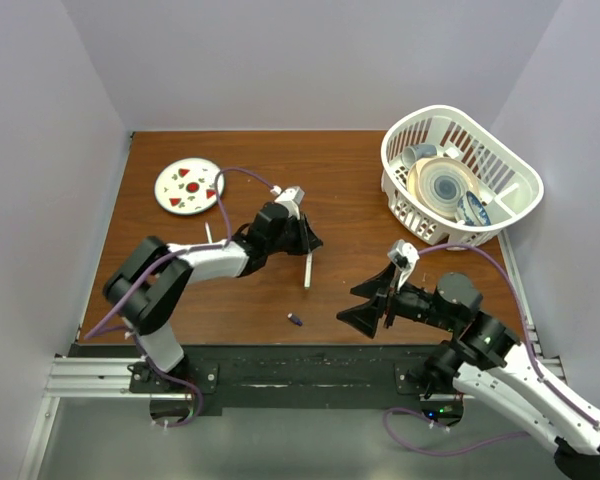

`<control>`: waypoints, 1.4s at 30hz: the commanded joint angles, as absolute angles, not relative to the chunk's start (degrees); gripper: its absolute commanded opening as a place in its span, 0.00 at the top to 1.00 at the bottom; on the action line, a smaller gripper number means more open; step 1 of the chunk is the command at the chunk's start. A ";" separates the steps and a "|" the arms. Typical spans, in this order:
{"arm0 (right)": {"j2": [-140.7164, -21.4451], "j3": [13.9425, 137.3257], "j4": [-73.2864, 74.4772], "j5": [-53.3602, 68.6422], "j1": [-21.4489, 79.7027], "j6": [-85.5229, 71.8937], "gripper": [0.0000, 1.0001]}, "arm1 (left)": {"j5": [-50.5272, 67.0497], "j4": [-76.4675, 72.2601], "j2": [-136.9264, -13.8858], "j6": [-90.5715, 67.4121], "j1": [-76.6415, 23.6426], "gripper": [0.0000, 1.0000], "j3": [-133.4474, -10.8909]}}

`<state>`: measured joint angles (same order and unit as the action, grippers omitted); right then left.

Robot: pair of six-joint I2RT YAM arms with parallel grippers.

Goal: Insert the pens into the pen caps

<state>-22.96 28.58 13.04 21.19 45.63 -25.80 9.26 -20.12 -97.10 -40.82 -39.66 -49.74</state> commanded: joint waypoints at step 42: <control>-19.69 35.60 20.21 15.38 45.62 -23.64 0.11 | -28.47 17.49 -91.67 -30.41 -18.02 0.44 -56.16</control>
